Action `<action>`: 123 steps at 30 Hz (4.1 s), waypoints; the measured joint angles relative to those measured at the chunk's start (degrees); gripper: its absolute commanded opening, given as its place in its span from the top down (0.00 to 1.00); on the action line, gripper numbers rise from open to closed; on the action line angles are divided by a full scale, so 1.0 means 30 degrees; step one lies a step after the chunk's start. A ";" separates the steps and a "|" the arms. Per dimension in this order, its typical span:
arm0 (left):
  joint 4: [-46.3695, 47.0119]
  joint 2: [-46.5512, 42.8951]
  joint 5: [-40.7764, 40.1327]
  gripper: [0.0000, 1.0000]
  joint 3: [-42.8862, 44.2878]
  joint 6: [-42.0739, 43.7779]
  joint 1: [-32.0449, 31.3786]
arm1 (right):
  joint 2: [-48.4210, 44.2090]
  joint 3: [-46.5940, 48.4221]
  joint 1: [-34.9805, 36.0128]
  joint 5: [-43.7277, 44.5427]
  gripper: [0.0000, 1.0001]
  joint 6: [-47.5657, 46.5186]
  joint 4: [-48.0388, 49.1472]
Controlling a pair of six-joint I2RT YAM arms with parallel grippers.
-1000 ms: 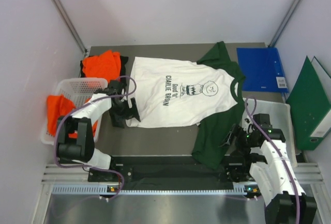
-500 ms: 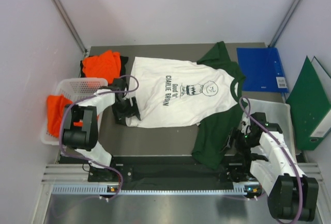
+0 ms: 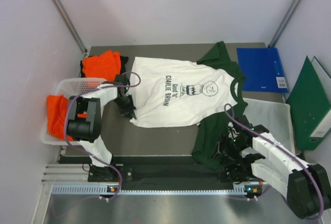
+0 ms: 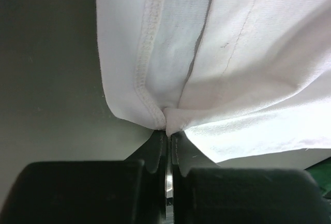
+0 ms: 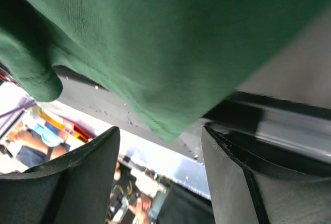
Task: Fold and stack the t-shirts
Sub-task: Grap the side of the flattened tshirt closest away from the robot with both arms, then fold the flattened tshirt in 1/3 of the way
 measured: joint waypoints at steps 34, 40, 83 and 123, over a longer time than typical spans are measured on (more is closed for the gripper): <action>-0.4459 -0.2871 -0.1377 1.00 0.1188 -0.0168 -0.0036 | -0.1355 0.5523 0.5056 0.2696 1.00 0.4481 -0.4517; -0.5923 -0.4728 -0.1814 1.00 -0.0248 -0.0648 -0.0029 | -0.2776 0.5741 0.5056 0.3461 1.00 0.4495 -0.7242; -0.6543 -0.1515 0.1137 1.00 0.4328 -0.1166 0.0831 | 0.9049 2.1165 -0.2295 0.5785 0.99 -0.3723 -0.5158; -0.4539 0.7322 0.8087 0.01 0.9981 -0.4590 0.5195 | 2.5813 3.2013 -0.6732 -0.0561 0.93 -0.2025 0.1326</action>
